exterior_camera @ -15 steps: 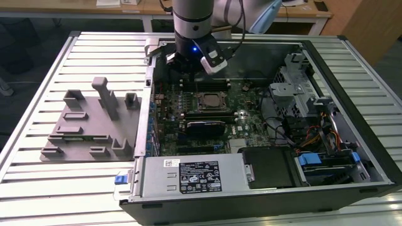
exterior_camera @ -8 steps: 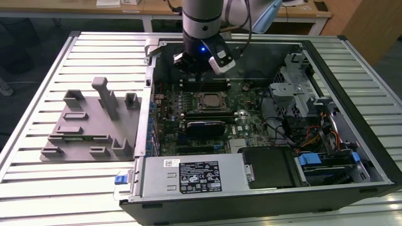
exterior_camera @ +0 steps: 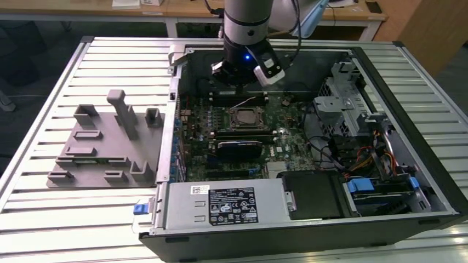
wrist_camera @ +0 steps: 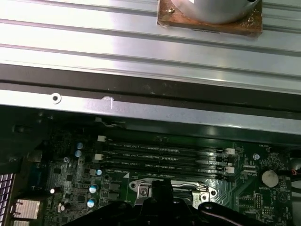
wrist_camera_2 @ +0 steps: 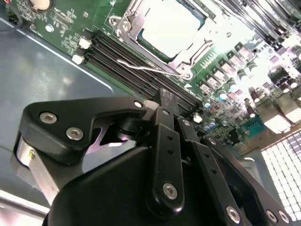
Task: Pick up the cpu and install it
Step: 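Install the first cpu locking lever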
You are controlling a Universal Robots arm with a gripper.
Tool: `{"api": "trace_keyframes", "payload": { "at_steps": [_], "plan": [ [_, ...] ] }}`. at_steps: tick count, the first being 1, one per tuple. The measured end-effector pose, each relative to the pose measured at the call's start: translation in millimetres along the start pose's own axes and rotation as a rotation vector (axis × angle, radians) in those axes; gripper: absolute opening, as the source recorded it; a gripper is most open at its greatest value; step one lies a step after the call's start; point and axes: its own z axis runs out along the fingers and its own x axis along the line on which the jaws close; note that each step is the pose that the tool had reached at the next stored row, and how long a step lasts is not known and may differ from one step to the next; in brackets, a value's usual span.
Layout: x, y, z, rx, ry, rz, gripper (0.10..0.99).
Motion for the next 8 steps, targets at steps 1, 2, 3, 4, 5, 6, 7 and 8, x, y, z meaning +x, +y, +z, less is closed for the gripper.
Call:
{"api": "trace_keyframes", "payload": {
  "at_steps": [1, 2, 3, 4, 5, 6, 7, 8],
  "plan": [
    [0.0, 0.0, 0.0, 0.000, 0.0000, 0.000, 0.106],
    [0.0, 0.0, 0.0, 0.000, -0.0001, 0.000, 0.106],
    [-0.1, 0.0, 0.1, 0.000, -0.0001, 0.000, 0.106],
    [-0.1, 0.0, 0.1, 0.000, -0.0001, 0.000, 0.106],
    [-0.2, 0.1, 0.1, 0.001, -0.0008, 0.000, 0.106],
    [-0.2, 0.0, 0.2, 0.003, -0.0032, 0.001, 0.106],
    [-0.2, 0.0, 0.4, 0.006, -0.0078, 0.003, 0.106],
    [-0.1, -0.1, 0.5, 0.009, -0.0129, 0.008, 0.106]
  ]
}}
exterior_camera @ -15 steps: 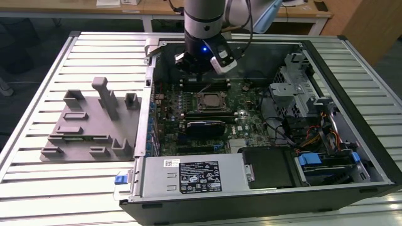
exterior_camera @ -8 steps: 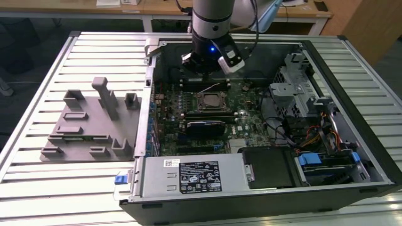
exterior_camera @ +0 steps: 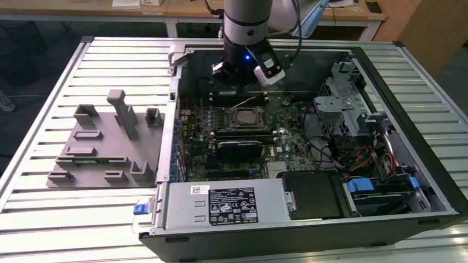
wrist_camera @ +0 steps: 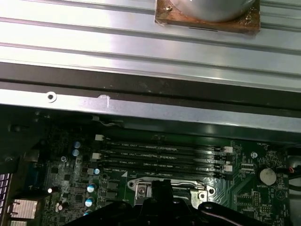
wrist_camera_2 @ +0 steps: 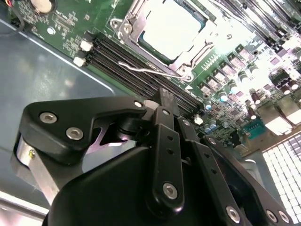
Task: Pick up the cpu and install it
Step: 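Install the first cpu locking lever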
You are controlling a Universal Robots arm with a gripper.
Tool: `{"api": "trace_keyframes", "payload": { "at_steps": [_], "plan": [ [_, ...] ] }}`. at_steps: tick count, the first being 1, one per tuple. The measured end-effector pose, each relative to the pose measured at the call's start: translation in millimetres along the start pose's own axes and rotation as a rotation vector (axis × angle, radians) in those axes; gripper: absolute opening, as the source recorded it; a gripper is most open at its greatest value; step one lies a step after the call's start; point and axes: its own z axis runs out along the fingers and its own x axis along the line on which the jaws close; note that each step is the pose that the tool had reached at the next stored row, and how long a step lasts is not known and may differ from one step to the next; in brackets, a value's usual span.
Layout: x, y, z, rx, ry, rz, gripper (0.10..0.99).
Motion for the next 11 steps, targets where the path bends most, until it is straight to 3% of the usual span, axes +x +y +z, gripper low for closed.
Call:
{"api": "trace_keyframes", "payload": {
  "at_steps": [6, 11],
  "plan": [
    [0.1, -0.4, 1.8, 0.023, -0.0370, 0.037, 0.106],
    [0.2, -1.1, 5.5, 0.037, -0.0577, 0.066, 0.106]
  ]
}}
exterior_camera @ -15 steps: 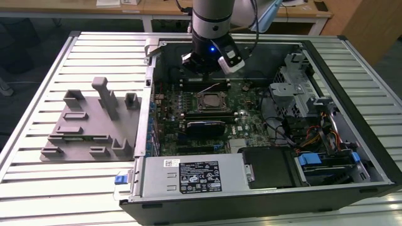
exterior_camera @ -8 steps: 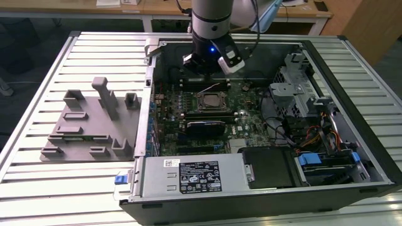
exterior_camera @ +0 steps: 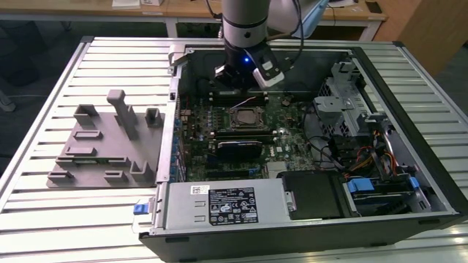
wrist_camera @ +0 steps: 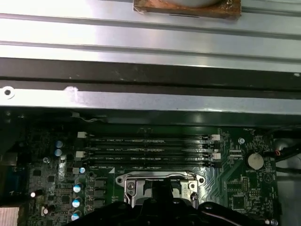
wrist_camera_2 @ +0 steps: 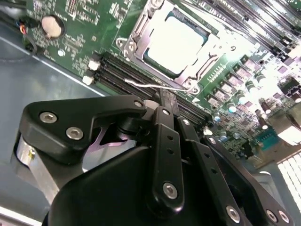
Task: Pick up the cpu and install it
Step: 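Install the first cpu locking lever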
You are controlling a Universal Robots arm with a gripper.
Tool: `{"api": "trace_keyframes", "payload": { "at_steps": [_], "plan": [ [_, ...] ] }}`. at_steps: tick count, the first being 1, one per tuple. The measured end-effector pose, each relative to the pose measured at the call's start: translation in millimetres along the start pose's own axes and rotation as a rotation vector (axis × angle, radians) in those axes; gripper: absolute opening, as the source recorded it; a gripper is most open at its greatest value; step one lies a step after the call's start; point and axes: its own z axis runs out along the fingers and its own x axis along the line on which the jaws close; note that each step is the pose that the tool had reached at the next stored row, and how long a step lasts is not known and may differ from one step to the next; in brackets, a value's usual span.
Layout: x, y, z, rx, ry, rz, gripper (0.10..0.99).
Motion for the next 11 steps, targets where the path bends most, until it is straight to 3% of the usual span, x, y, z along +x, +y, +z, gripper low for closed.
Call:
{"api": "trace_keyframes", "payload": {
  "at_steps": [11],
  "plan": [
    [0.6, -1.1, 6.2, 0.052, -0.0350, 0.044, 0.106]
  ]
}}
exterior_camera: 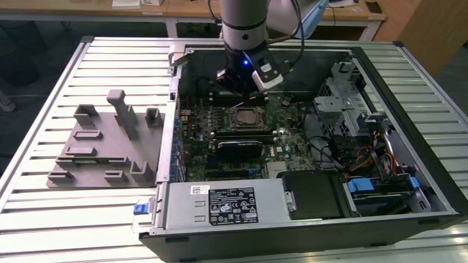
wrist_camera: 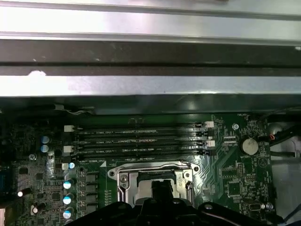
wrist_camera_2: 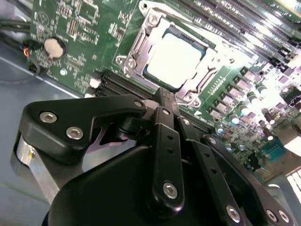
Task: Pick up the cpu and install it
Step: 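Install the first cpu locking lever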
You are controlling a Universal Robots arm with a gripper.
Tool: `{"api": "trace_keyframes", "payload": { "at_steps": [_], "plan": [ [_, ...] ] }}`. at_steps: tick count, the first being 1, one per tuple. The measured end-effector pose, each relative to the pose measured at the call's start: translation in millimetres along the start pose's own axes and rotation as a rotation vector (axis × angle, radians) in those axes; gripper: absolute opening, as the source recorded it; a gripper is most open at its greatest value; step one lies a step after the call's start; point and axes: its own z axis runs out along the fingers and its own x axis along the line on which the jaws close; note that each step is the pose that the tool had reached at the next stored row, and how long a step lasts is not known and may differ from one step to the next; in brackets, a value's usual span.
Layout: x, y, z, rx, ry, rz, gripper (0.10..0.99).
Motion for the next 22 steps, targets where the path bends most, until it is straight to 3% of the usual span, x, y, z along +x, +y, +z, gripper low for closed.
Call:
{"api": "trace_keyframes", "payload": {
  "at_steps": [3, 10, 22],
  "plan": [
    [0.1, -0.1, 1.1, 0.016, -0.0065, 0.008, 0.106],
    [0.6, 4.4, 3.5, 0.042, -0.0095, 0.018, 0.106],
    [0.9, 9.9, 7.7, 0.044, -0.0100, 0.022, 0.106]
  ]
}}
